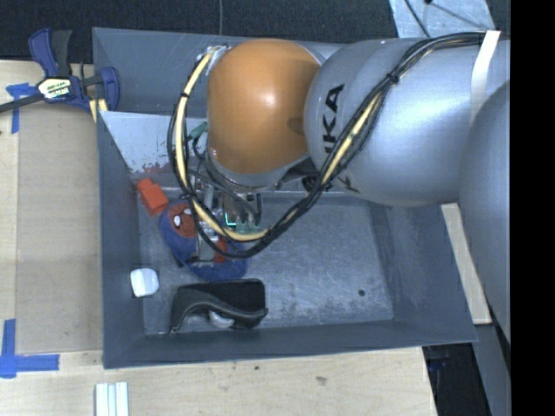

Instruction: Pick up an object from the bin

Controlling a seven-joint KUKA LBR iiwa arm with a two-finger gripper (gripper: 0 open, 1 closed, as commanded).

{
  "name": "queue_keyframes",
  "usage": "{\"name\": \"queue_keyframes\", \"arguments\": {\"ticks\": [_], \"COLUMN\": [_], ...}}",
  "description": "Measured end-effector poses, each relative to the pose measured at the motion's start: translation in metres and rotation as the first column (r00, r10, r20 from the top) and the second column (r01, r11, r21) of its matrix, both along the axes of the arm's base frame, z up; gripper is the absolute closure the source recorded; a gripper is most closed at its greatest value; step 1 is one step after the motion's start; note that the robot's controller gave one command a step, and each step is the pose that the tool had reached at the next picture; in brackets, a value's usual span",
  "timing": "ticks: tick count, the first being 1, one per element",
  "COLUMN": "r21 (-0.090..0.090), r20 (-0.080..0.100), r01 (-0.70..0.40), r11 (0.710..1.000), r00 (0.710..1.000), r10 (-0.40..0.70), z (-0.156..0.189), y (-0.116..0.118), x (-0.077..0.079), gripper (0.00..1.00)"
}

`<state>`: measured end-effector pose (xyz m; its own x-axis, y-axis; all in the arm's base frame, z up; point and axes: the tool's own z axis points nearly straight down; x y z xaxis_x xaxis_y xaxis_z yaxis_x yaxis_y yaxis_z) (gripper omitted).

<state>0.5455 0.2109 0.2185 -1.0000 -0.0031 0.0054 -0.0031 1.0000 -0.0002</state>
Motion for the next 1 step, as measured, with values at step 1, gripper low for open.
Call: {"name": "queue_keyframes", "arguments": {"ticks": [1], "r21": [0.006], "r20": [0.01], "r01": [0.204], "r11": [0.979], "r00": [0.979], "r10": [-0.204], "z": [-0.147], "y": [-0.0302], "x": [0.0261], "gripper": [0.0]}}
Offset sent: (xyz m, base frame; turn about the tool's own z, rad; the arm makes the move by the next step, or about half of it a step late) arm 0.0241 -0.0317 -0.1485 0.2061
